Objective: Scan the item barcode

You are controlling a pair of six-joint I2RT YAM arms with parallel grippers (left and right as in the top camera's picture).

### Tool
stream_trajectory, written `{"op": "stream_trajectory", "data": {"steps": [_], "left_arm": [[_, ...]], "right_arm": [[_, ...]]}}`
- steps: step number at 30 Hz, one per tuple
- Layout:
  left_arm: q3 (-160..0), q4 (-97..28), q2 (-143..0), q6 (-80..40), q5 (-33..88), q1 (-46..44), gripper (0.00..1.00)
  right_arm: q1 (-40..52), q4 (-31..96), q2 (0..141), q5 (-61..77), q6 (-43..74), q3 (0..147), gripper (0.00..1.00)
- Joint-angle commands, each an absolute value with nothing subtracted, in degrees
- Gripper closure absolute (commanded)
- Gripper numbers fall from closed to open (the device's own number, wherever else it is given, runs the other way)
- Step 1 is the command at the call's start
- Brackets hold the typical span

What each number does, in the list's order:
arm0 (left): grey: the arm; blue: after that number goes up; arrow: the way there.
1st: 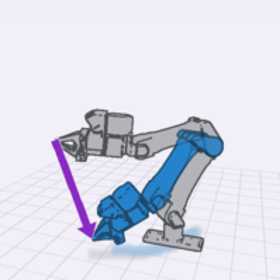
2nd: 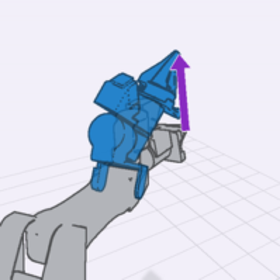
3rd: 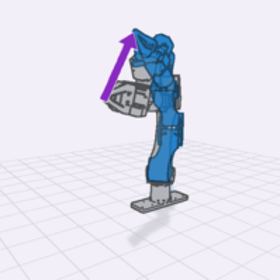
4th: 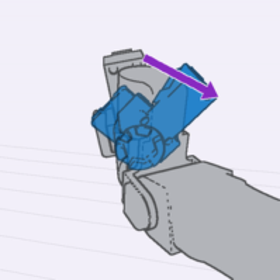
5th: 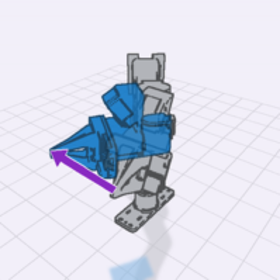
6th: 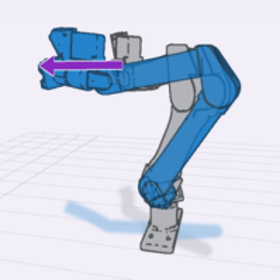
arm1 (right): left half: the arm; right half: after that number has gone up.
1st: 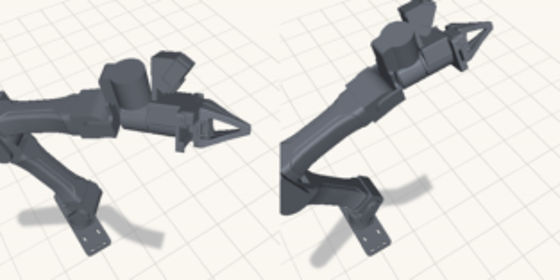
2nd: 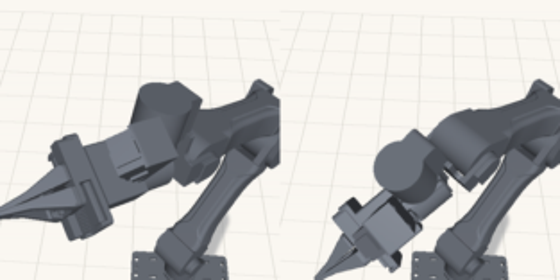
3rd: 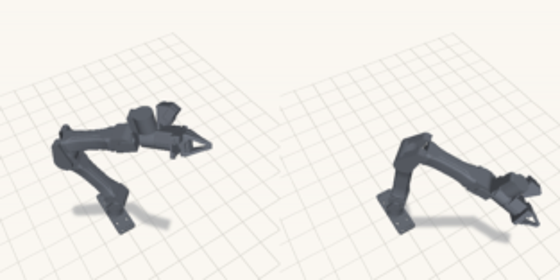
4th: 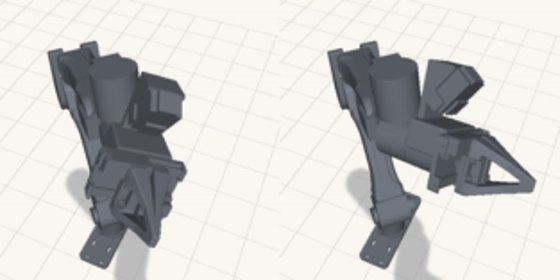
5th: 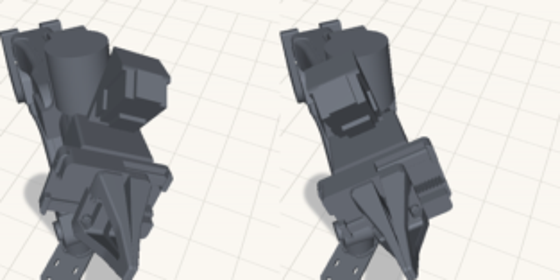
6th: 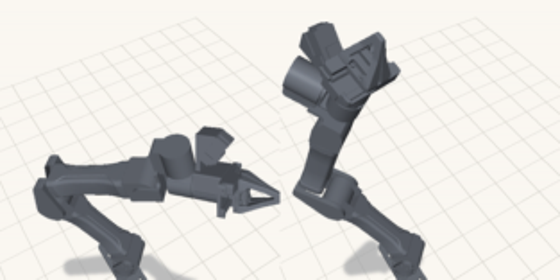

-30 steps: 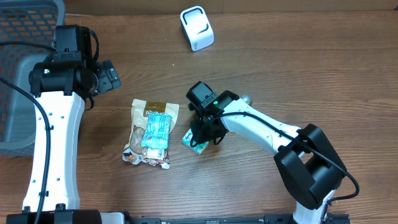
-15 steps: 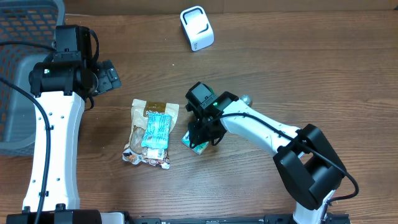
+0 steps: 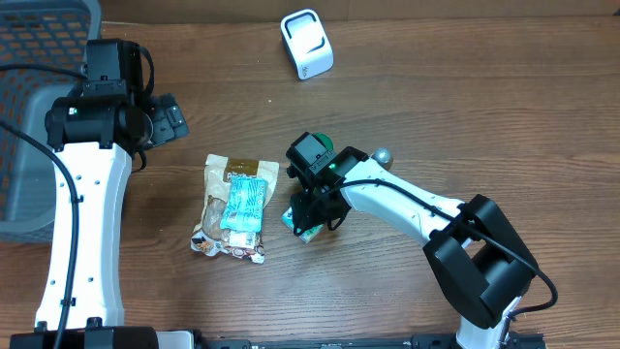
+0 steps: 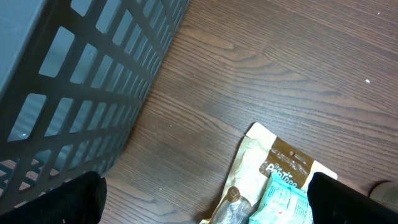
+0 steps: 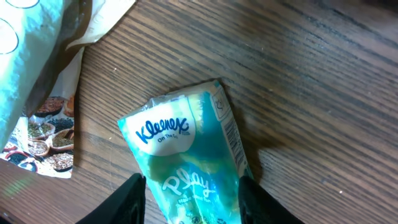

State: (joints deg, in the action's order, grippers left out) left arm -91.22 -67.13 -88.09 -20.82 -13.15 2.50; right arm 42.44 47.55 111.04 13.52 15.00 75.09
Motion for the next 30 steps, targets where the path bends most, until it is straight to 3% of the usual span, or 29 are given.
{"op": "stream_trajectory", "data": {"steps": [1, 5, 12, 17, 25, 30], "left_arm": [[-91.7, -67.1, -87.8, -20.1, -13.9, 2.6, 0.00], [-91.7, -67.1, -87.8, -20.1, -13.9, 2.6, 0.00], [-91.7, -67.1, -87.8, -20.1, -13.9, 2.6, 0.01], [-91.7, -67.1, -87.8, -20.1, -13.9, 2.6, 0.00], [-91.7, -67.1, -87.8, -20.1, -13.9, 2.6, 0.00], [-91.7, -67.1, -87.8, -20.1, -13.9, 2.6, 0.00]], "right_arm": [[42.6, 47.0, 110.5, 13.6, 15.2, 74.5, 0.55], [42.6, 47.0, 110.5, 10.1, 19.2, 74.5, 0.43], [42.6, 47.9, 110.5, 7.6, 24.5, 74.5, 0.37], [42.6, 49.4, 110.5, 10.8, 30.7, 74.5, 0.36], [42.4, 49.3, 110.5, 23.7, 30.3, 74.6, 0.39], [41.0, 49.0, 110.5, 19.9, 30.0, 74.7, 0.41]]}}
